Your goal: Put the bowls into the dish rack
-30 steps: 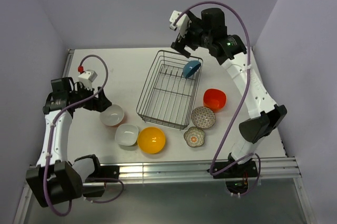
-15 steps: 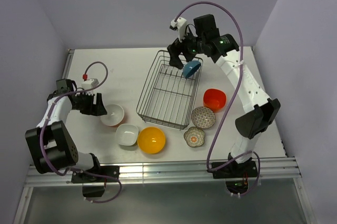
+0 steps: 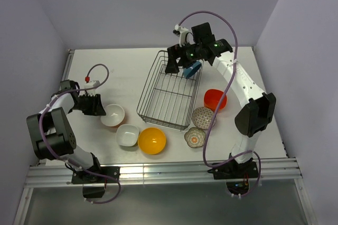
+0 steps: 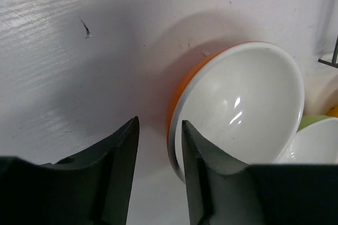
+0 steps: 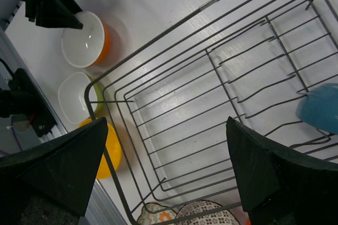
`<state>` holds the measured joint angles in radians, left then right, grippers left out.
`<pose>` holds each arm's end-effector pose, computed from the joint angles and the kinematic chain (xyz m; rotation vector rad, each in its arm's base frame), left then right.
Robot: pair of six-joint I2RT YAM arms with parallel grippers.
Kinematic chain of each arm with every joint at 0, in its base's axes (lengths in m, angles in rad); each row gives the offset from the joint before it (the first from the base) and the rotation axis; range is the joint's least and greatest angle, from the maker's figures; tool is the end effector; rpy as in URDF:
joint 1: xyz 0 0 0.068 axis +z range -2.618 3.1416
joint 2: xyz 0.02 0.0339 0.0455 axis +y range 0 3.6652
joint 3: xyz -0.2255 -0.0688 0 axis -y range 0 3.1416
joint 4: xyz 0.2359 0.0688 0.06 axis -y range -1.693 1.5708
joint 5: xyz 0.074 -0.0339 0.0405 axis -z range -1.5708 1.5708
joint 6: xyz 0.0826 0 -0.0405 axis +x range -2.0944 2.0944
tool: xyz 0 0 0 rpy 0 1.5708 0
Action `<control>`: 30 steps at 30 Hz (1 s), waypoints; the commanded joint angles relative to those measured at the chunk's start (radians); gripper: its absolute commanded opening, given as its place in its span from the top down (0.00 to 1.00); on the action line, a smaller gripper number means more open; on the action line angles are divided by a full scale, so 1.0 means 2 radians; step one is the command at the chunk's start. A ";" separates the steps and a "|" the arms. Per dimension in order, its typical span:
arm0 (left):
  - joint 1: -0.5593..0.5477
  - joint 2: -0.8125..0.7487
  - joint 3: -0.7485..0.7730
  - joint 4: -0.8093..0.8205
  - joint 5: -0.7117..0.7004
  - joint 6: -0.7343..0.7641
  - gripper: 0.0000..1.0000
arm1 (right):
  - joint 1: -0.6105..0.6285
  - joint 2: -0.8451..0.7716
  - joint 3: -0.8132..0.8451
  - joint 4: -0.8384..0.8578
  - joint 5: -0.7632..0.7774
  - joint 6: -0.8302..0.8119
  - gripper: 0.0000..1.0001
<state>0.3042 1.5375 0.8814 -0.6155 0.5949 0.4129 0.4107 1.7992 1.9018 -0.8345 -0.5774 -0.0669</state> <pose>0.2791 0.0391 0.1064 0.2606 2.5837 -0.6074 0.3543 0.2035 0.3213 -0.8322 2.1426 0.8406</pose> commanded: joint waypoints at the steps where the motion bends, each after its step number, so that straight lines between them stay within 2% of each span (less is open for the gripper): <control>1: -0.001 0.010 0.011 0.028 0.002 -0.012 0.58 | 0.001 -0.018 -0.009 0.048 -0.016 0.040 0.00; 6: -0.002 0.013 0.027 0.026 0.007 -0.029 0.85 | 0.009 -0.018 -0.023 0.077 0.032 0.063 0.00; 7: -0.001 0.007 0.031 0.025 0.007 -0.035 1.00 | 0.009 -0.018 -0.024 0.082 0.040 0.078 0.00; 13: -0.003 -0.043 0.112 0.028 0.015 -0.099 1.00 | 0.011 -0.005 0.005 0.094 0.068 0.098 0.00; 17: -0.021 -0.076 0.187 0.055 -0.019 -0.179 1.00 | 0.011 0.000 0.015 0.107 0.065 0.106 0.03; 19: -0.038 -0.087 0.223 0.071 -0.049 -0.201 1.00 | 0.011 -0.001 0.012 0.117 0.052 0.112 0.08; 20: -0.063 -0.089 0.233 0.077 -0.060 -0.202 1.00 | 0.011 -0.001 0.012 0.128 0.033 0.112 0.09; 22: -0.097 -0.090 0.254 0.096 -0.132 -0.238 1.00 | 0.011 0.002 0.014 0.136 0.015 0.118 0.09; 23: -0.136 -0.087 0.263 0.096 -0.155 -0.250 1.00 | 0.011 0.005 0.024 0.137 0.006 0.119 0.09; 27: -0.203 -0.066 0.290 0.110 -0.202 -0.310 1.00 | 0.012 0.012 0.042 0.146 0.013 0.129 0.14; 30: -0.252 -0.046 0.311 0.118 -0.264 -0.333 1.00 | 0.019 0.012 0.047 0.153 0.027 0.136 0.16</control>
<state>-0.1440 1.4124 1.4479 -0.4252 0.2306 -0.1356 0.4297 1.8259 1.9469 -0.5983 -0.5312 0.1791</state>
